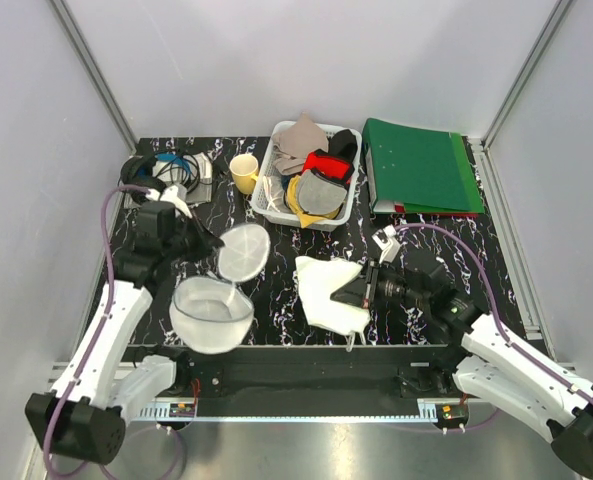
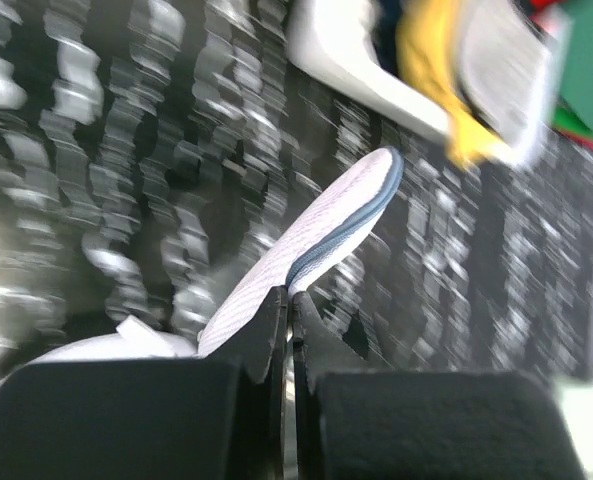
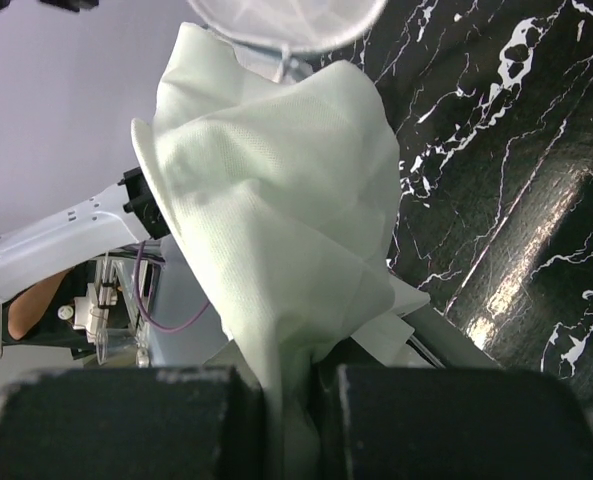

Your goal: Place the bra in the laundry bag and zip it closed

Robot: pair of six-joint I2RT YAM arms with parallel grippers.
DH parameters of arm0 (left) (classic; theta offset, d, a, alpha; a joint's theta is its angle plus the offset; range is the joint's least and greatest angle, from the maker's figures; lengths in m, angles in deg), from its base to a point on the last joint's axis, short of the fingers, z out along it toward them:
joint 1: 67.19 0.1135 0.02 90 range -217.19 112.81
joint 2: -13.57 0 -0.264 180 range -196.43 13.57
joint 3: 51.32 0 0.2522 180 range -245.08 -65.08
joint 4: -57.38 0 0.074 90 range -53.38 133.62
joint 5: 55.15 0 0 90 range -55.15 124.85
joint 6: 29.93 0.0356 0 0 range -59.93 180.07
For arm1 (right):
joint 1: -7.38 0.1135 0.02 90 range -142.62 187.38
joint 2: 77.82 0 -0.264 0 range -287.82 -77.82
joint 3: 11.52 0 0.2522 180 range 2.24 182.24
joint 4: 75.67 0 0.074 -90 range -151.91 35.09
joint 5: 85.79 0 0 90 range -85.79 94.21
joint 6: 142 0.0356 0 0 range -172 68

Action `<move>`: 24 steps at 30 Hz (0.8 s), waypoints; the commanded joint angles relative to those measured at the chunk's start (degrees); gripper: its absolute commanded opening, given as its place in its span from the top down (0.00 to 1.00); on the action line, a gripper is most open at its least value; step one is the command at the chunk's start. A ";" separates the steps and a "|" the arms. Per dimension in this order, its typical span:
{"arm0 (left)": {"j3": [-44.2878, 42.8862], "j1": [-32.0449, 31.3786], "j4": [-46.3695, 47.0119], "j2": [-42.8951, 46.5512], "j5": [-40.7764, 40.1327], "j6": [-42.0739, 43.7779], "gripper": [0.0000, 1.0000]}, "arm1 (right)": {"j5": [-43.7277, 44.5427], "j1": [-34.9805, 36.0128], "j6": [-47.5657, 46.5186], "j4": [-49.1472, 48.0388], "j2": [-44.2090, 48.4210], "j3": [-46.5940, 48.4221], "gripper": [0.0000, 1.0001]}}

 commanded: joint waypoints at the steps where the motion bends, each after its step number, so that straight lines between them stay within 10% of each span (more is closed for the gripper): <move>1: 3.21 -7.29 9.66 4.44 6.68 -11.07 1.00 | -0.97 0.31 -0.01 1.50 -1.55 4.01 1.00; 13: -3.82 -22.42 19.00 -8.81 7.22 -12.50 1.00 | -12.32 0.92 -9.58 9.40 -6.56 10.68 1.00; 24: -15.76 -33.49 13.32 -26.13 8.62 -7.50 0.93 | 5.42 6.81 -9.59 12.75 -8.60 10.43 1.00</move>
